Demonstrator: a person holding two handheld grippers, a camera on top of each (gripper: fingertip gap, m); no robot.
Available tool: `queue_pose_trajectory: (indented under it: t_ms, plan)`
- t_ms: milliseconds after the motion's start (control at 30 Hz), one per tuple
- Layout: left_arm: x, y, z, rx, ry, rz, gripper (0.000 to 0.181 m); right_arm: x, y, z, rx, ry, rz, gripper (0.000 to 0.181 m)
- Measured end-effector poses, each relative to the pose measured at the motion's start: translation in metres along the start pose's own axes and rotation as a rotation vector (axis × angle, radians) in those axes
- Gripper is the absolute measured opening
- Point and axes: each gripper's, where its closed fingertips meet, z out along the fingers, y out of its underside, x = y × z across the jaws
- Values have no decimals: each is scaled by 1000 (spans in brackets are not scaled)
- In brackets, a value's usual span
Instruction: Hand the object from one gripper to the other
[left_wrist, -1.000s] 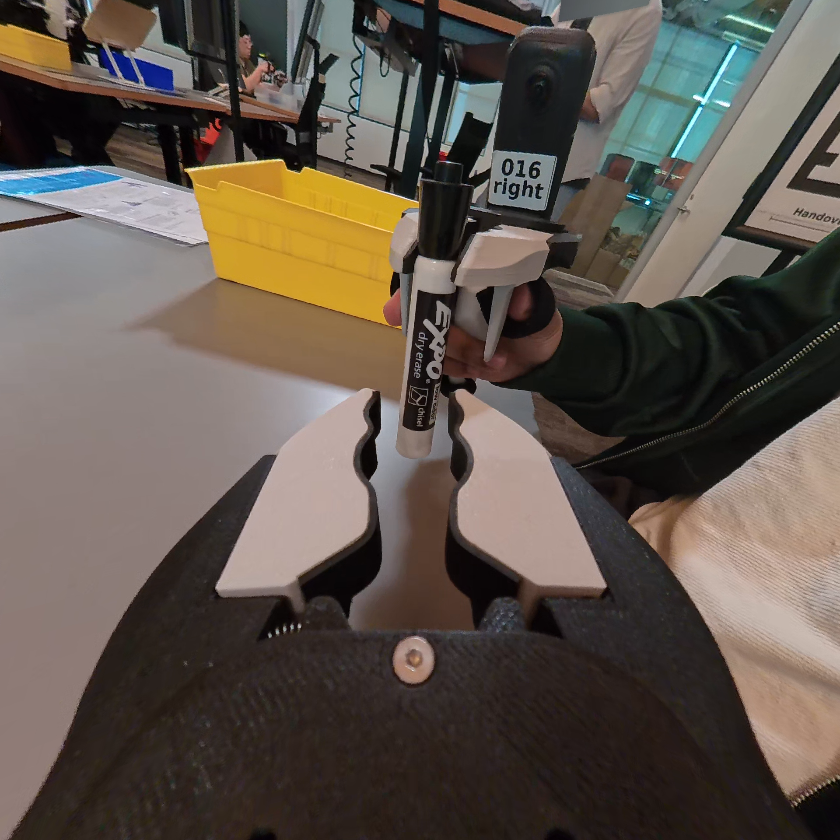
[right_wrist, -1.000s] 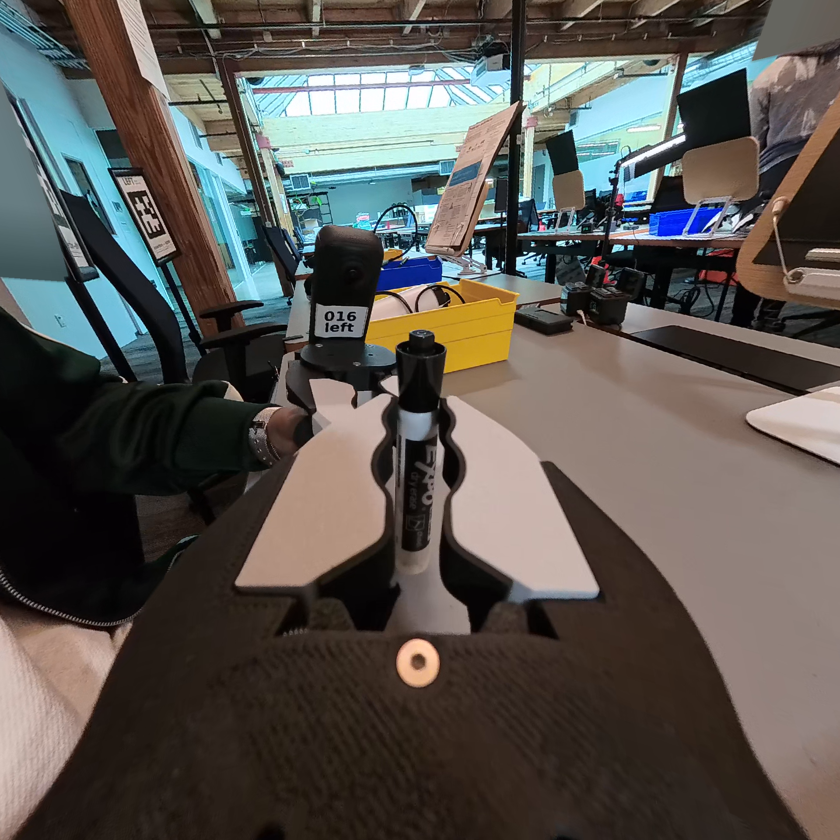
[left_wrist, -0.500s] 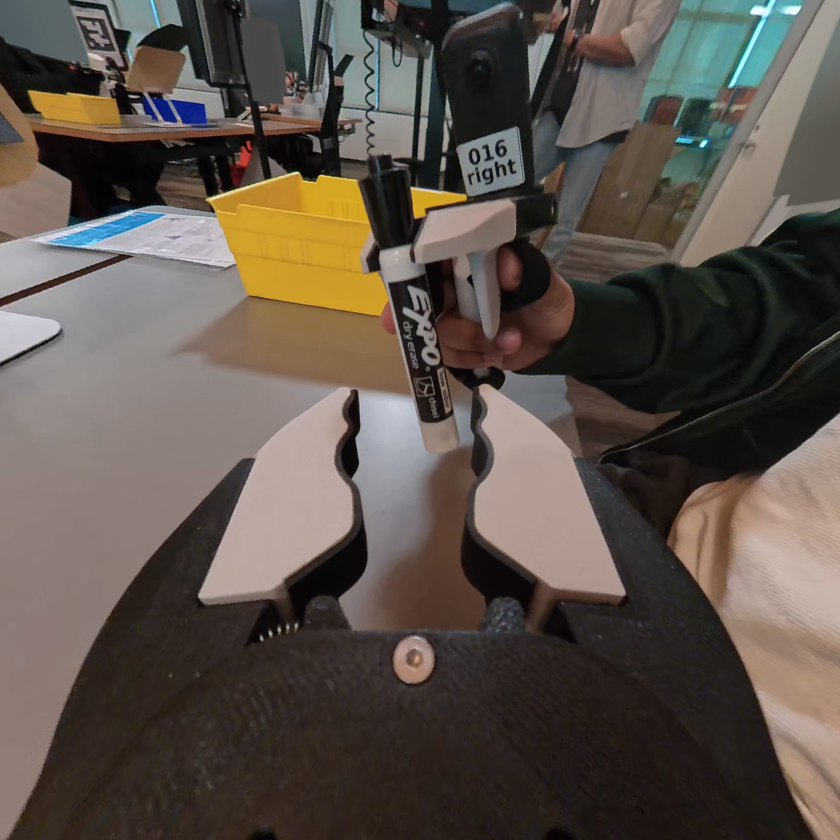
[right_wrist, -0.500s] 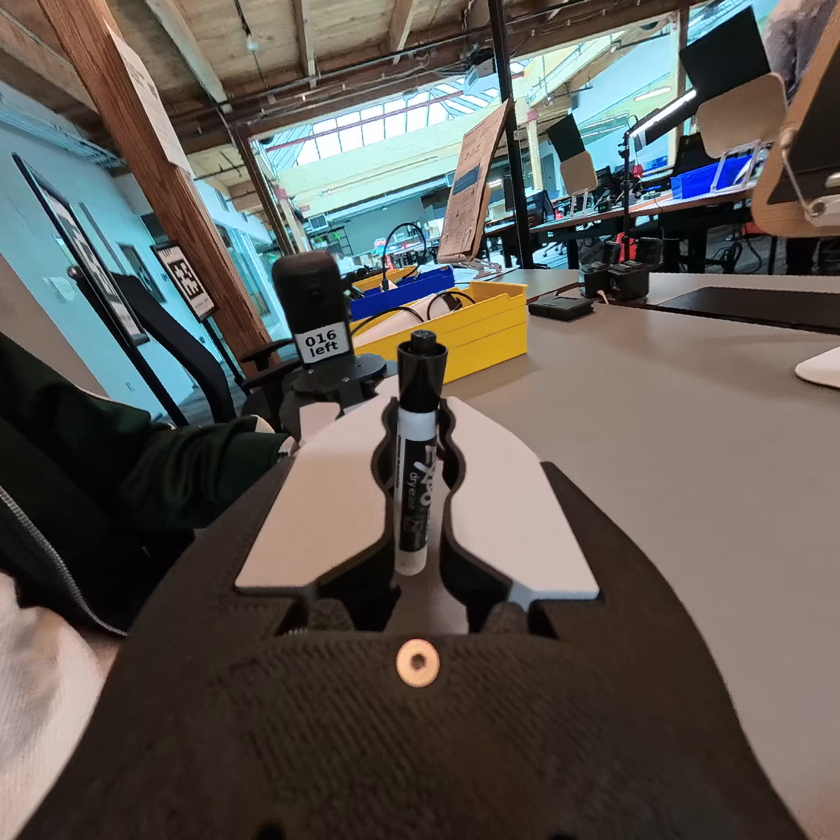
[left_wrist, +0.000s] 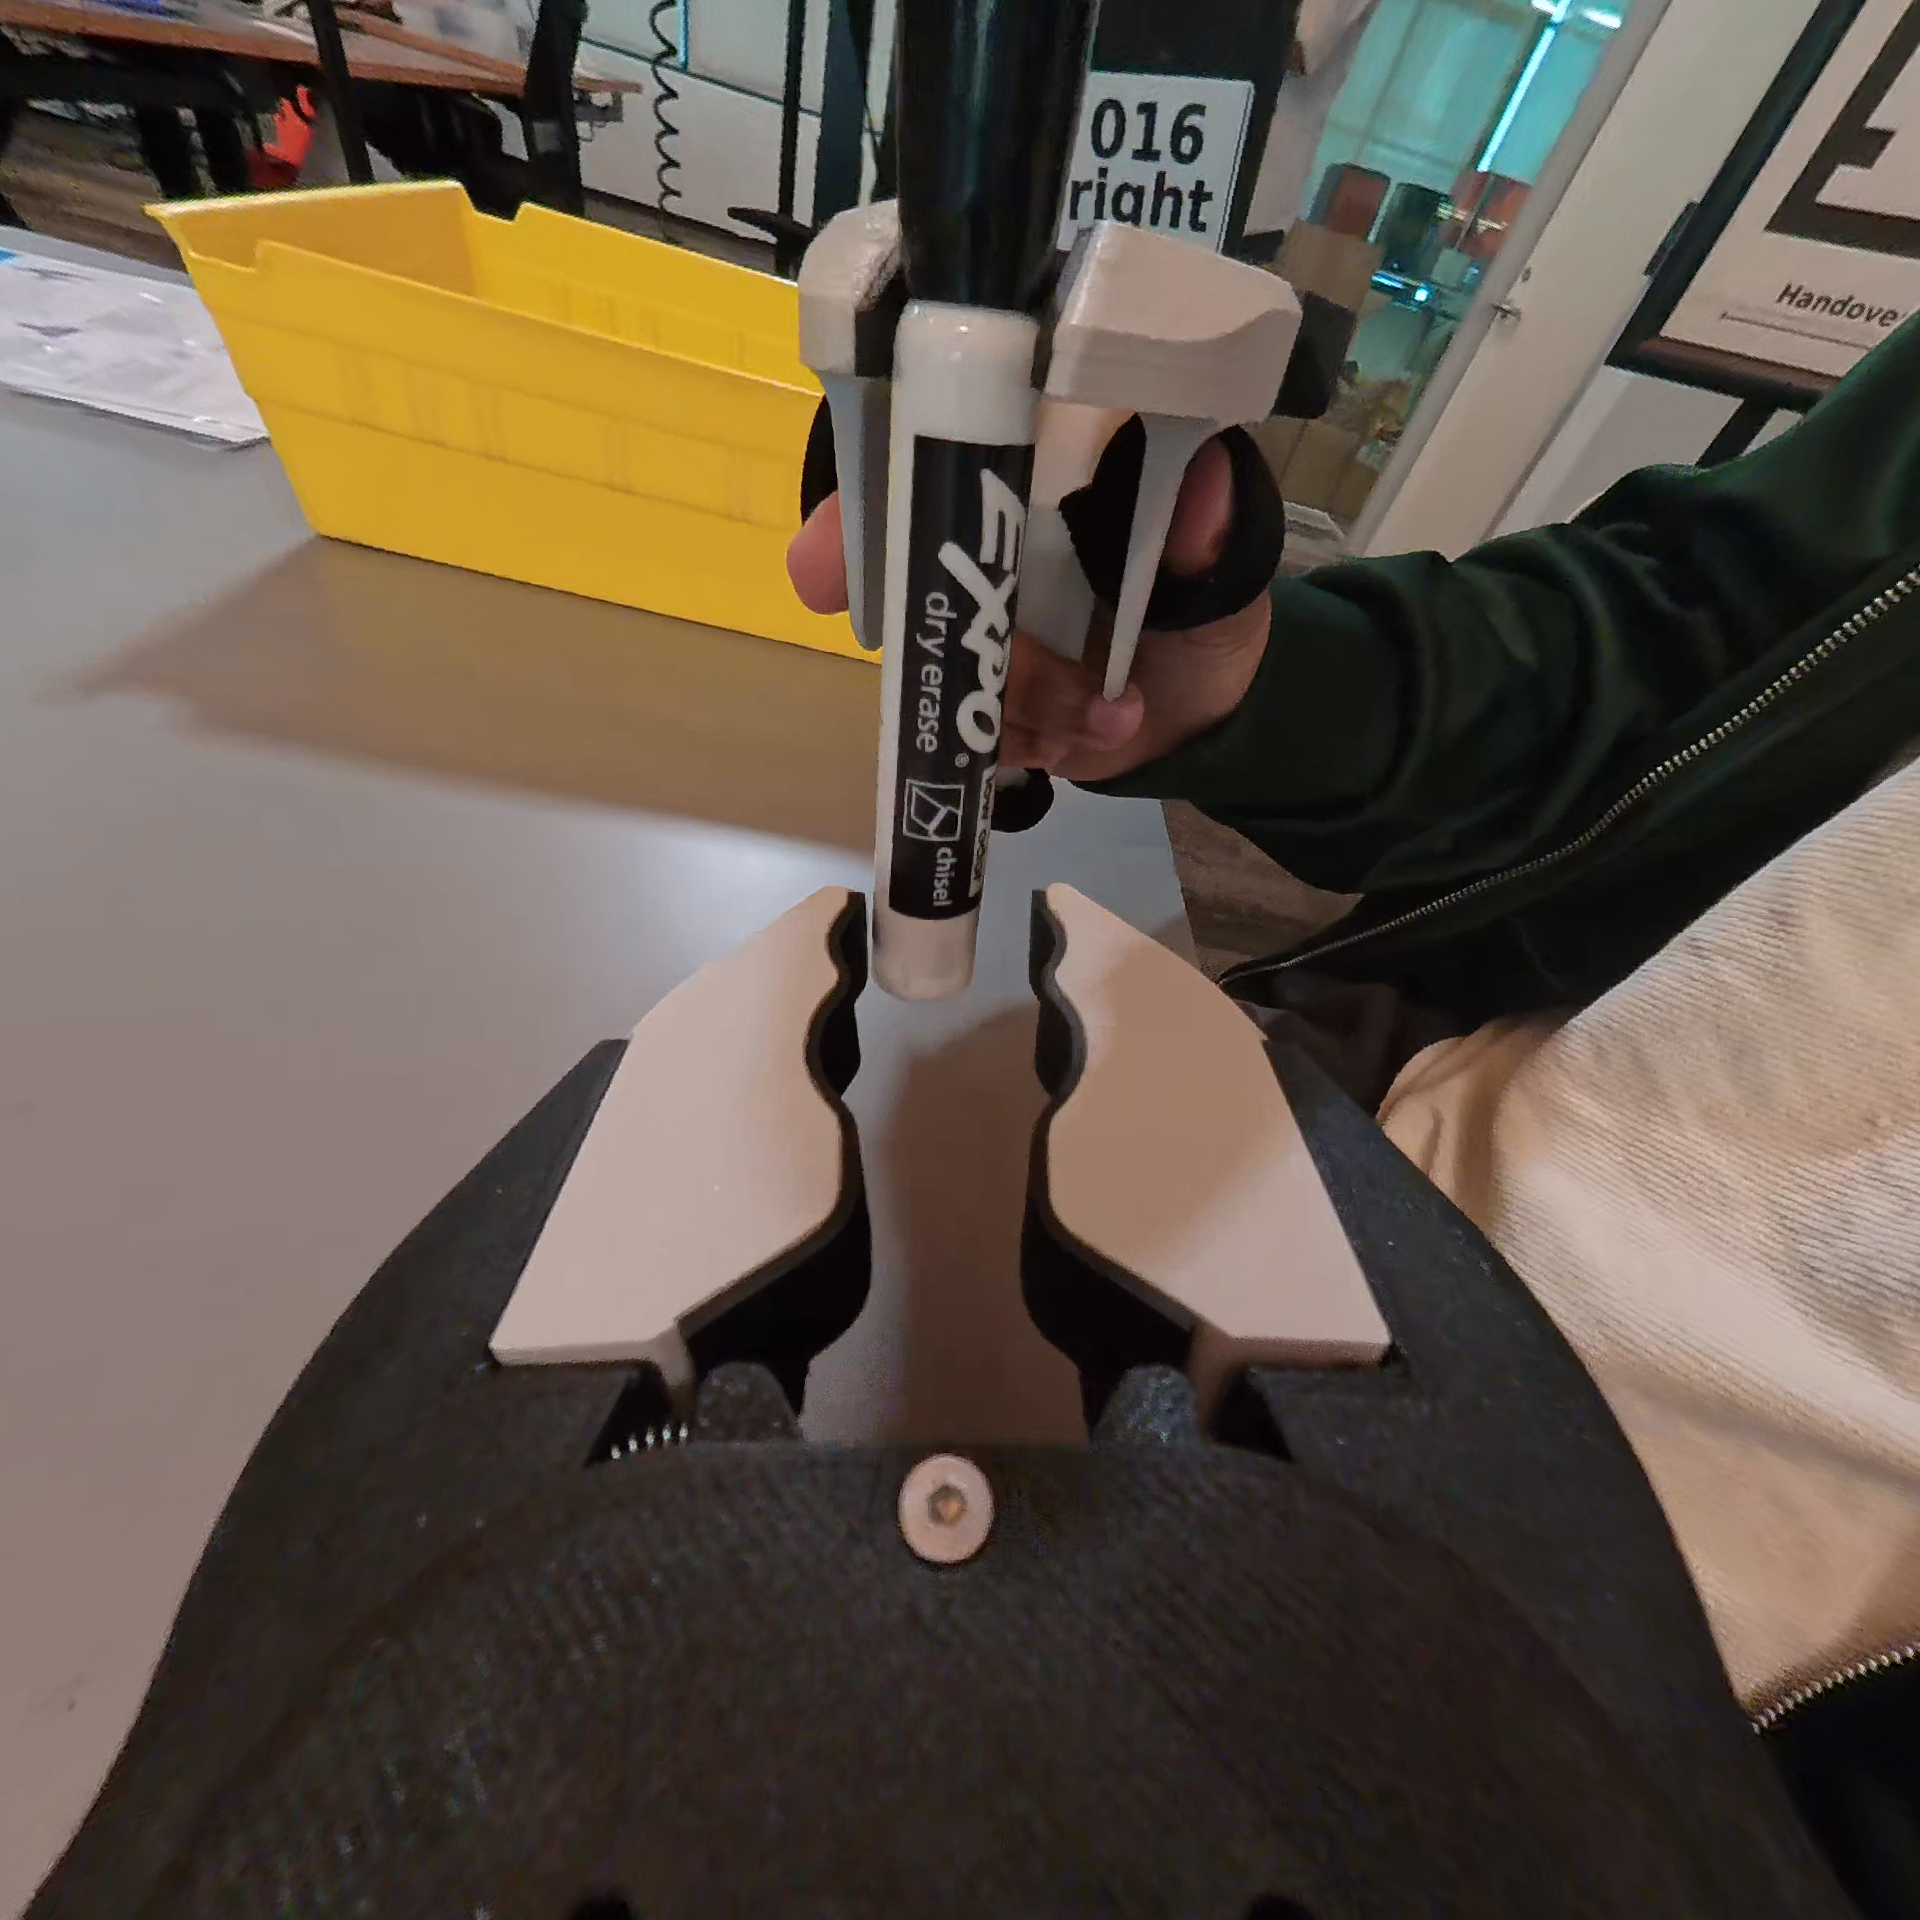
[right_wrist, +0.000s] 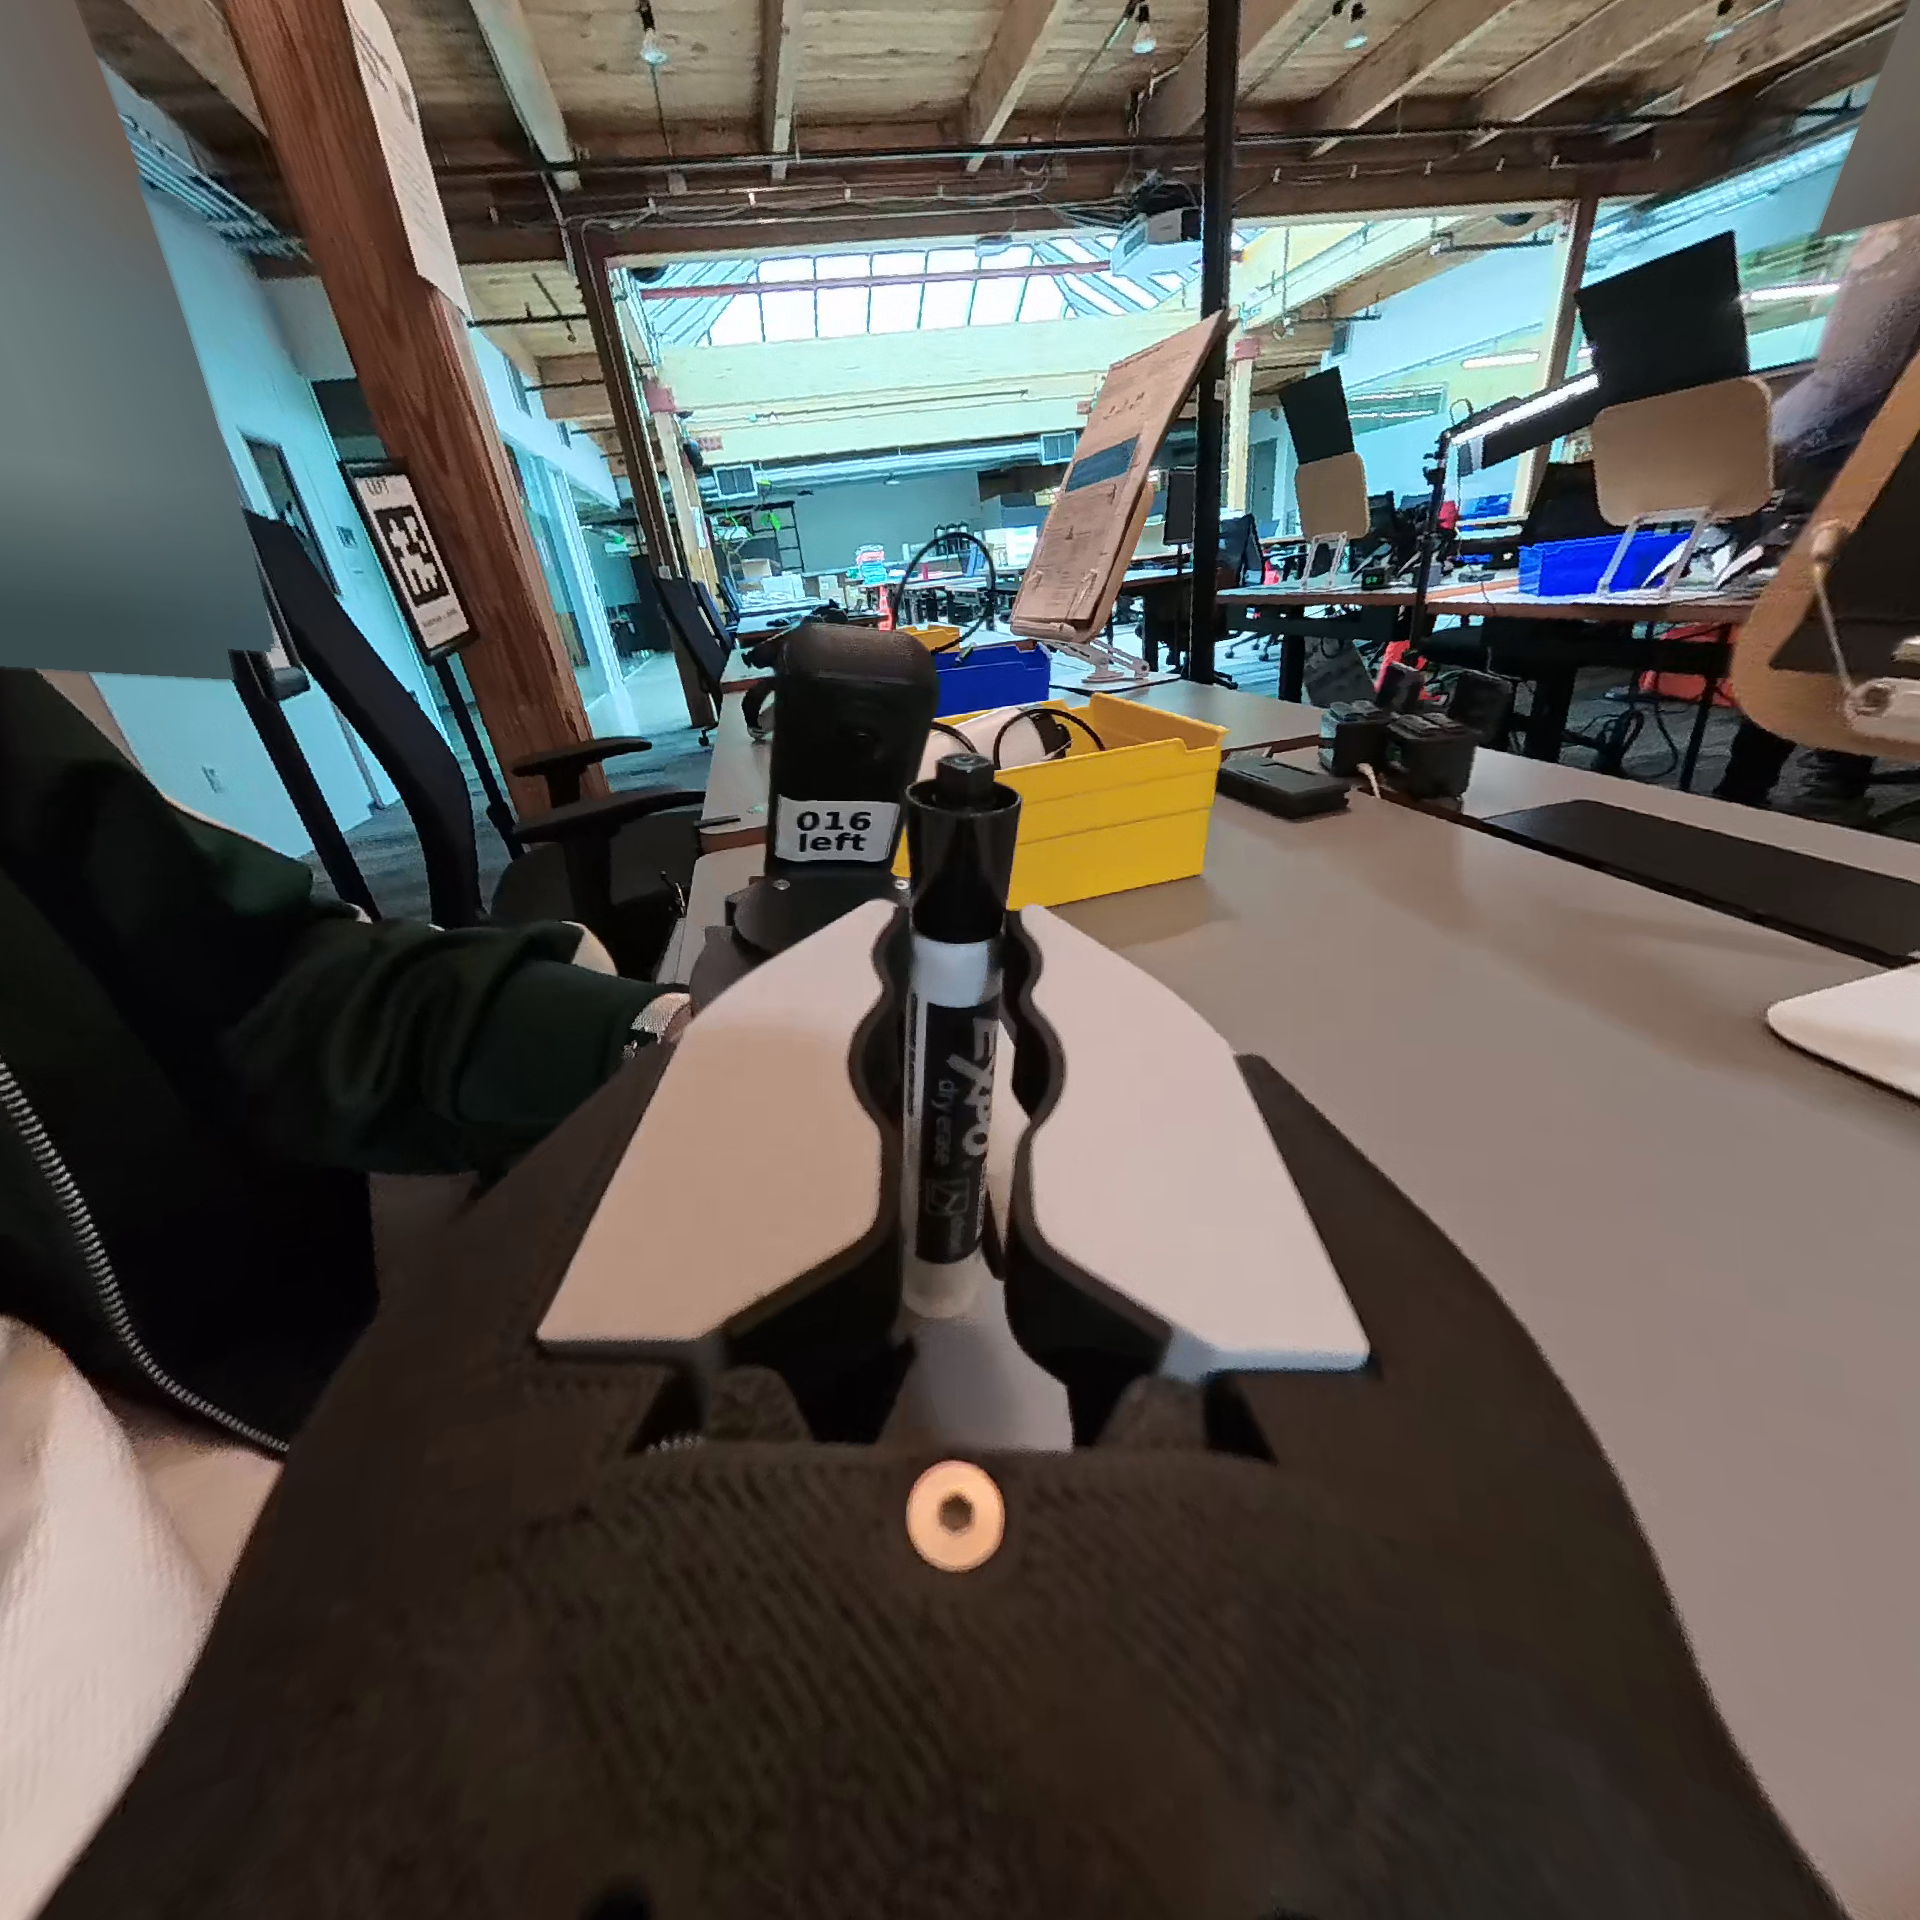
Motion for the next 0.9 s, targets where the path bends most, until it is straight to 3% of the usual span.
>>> queue_pose_trajectory:
  t_ms: [167, 600, 733, 900]
  plan:
    - [-1, -1, 0, 3, -6, 7, 22, -2, 0, 3, -5, 4, -5, 19]
    - [3, -6, 1, 36, 10, 17, 22, -8, -6, 6, 28, 15, -30, 20]
    - [3, -17, -3, 93, 8, 11, 21, 1, -12, 2, 75, 85, -76, 43]
    - [-5, -21, -12, 116, -30, 10, 21, 9, -12, -4, 82, 106, -63, 34]
